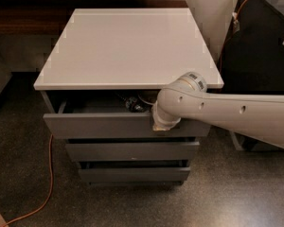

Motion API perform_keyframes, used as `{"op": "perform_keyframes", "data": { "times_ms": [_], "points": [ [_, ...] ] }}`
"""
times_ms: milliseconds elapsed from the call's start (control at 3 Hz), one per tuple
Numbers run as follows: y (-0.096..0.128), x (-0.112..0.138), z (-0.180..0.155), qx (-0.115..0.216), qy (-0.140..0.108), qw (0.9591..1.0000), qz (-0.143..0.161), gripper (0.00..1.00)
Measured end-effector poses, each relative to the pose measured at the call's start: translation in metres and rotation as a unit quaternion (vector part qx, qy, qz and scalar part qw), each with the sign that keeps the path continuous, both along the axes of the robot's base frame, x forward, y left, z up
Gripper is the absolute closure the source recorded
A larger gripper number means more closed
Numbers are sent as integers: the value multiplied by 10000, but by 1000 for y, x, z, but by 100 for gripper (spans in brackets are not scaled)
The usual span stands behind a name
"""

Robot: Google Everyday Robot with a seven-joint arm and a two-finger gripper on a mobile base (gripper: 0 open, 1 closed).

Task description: Pick water bottle from top drawer and place on counter

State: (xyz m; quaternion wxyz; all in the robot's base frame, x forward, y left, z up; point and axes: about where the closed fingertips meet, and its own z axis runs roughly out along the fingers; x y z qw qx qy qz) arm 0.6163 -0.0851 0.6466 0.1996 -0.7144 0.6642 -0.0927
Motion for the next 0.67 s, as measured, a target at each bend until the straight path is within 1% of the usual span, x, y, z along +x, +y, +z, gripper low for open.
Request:
{"op": "perform_keyframes", "data": {
  "times_ms": [333,667],
  "points": [
    [-1,-9,1,17,26,10000,-20,87],
    [-1,-9,3,17,26,10000,-20,100]
  ]
}}
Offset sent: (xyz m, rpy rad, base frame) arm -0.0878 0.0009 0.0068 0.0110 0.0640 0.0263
